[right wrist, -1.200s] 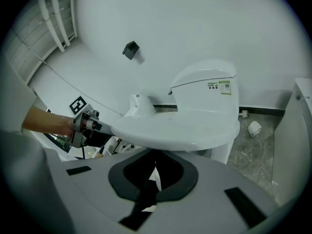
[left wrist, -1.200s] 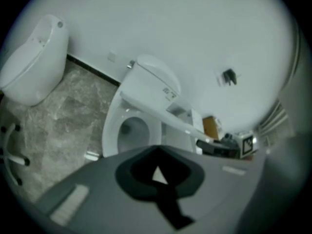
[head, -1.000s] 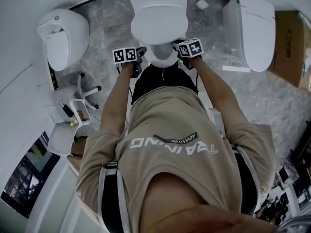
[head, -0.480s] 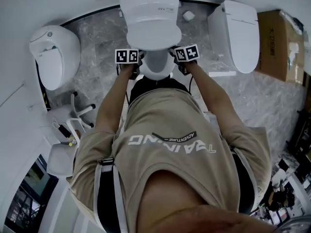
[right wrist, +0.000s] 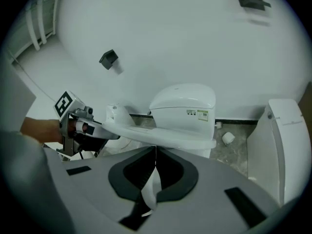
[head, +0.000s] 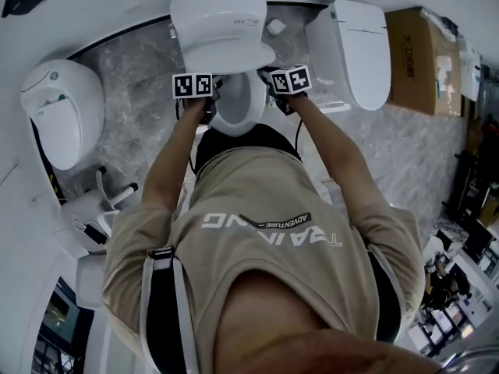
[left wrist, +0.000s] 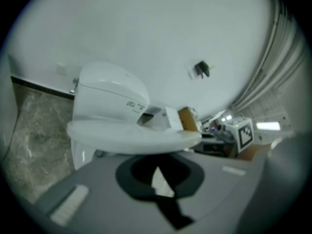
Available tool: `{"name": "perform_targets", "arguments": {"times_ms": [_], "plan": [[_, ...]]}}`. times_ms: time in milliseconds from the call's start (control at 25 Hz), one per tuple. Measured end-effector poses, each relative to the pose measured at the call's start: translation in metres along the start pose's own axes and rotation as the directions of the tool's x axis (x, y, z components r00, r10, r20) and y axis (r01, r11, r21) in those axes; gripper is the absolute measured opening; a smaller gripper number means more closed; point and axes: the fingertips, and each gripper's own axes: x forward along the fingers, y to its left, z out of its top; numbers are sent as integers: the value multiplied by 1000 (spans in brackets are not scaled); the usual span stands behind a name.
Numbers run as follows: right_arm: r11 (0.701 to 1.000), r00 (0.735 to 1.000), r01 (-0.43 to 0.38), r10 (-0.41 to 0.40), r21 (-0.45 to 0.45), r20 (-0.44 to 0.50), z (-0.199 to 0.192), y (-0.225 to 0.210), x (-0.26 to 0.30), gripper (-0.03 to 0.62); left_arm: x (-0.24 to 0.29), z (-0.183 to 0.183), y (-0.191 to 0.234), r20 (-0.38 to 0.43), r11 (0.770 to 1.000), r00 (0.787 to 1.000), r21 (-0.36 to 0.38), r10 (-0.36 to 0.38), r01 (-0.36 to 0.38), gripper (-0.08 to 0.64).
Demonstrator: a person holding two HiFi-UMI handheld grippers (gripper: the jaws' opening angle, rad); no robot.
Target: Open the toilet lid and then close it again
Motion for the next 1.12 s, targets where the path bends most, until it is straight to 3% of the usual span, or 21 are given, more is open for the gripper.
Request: {"name": "perform_targets", "arguments": {"times_ms": [200, 640, 880, 1120], "plan": [[994, 999, 3, -7, -109, -40, 27, -9, 0, 15, 2, 34, 1, 47, 999, 998, -12, 39, -39, 3], [980, 993, -78, 60, -182, -101, 65, -18, 5, 15, 5, 80, 6, 88, 991, 989, -62, 121, -116, 3], [970, 993, -75, 53, -230, -102, 99, -38, 11, 15, 10, 117, 14, 109, 987, 981, -30, 158, -155, 3], [976, 993, -70, 48, -208, -108, 129, -51, 22, 15, 17, 147, 24, 85, 981, 978, 5, 193, -194, 3]]}}
